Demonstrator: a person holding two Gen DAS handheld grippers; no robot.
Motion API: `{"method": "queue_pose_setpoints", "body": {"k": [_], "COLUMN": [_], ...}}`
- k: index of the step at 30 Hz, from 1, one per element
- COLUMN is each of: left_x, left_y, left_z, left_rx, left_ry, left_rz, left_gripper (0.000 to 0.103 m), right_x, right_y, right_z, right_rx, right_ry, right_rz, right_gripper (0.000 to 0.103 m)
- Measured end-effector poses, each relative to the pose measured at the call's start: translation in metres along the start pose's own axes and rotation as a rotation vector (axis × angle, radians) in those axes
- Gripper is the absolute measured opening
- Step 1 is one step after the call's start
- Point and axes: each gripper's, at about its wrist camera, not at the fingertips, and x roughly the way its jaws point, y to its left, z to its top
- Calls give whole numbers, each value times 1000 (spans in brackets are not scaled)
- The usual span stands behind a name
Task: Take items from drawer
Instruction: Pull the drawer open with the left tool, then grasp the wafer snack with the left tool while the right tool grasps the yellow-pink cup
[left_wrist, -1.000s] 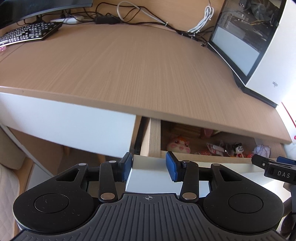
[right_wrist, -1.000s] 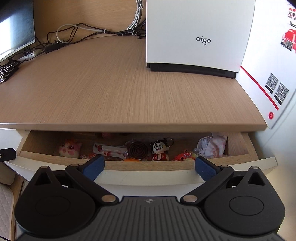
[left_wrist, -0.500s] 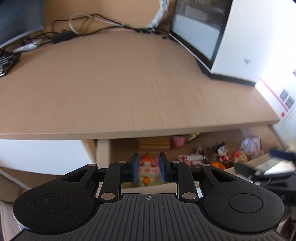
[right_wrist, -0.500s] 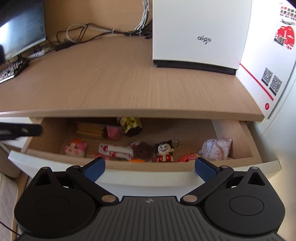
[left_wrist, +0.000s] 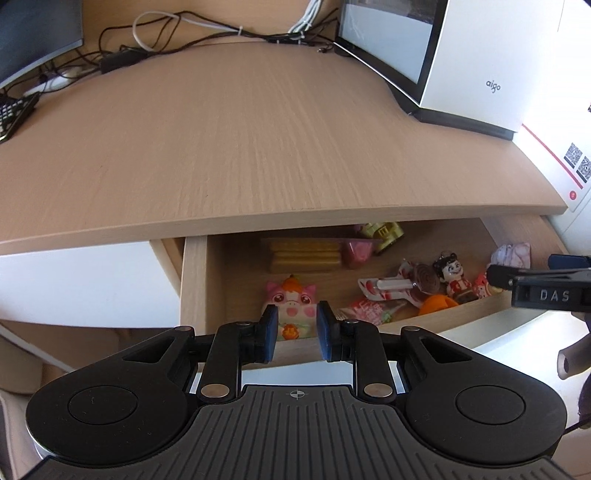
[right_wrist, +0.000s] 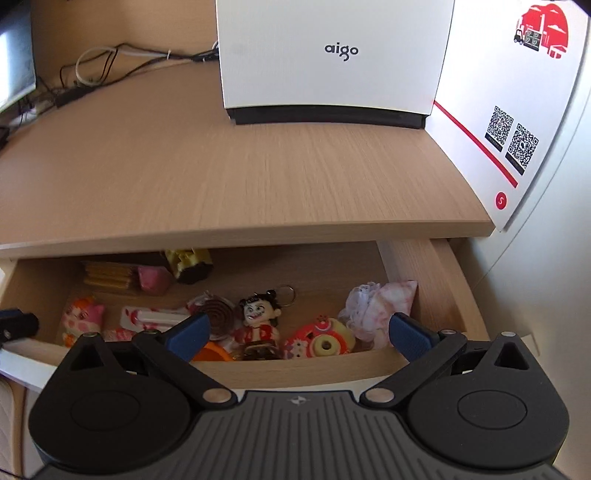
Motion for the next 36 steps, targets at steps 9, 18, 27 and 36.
{"method": "queue_pose_setpoints", "body": {"k": [9,18,27,36], "left_x": [-5,-24,-44,-46], "left_y": [-7,-22,-32,-28], "left_z": [-7,-31,-57,-83], "left_rx": [-1,54,88,136], "left_ry": [12,34,86,156], "left_rz": [9,45,76,-74], "left_gripper": [25,25,24,16], "right_x": [-7,-28,-38,-38], "right_y": [-1,-1,-2,-11], "right_z": [-15,-42,-61,-69], "right_rx": [-28,-26,-23,-28], "right_ry": [8,4,47,176], "right_rz": [9,22,31,87], "right_gripper": [103,103,103,103]}}
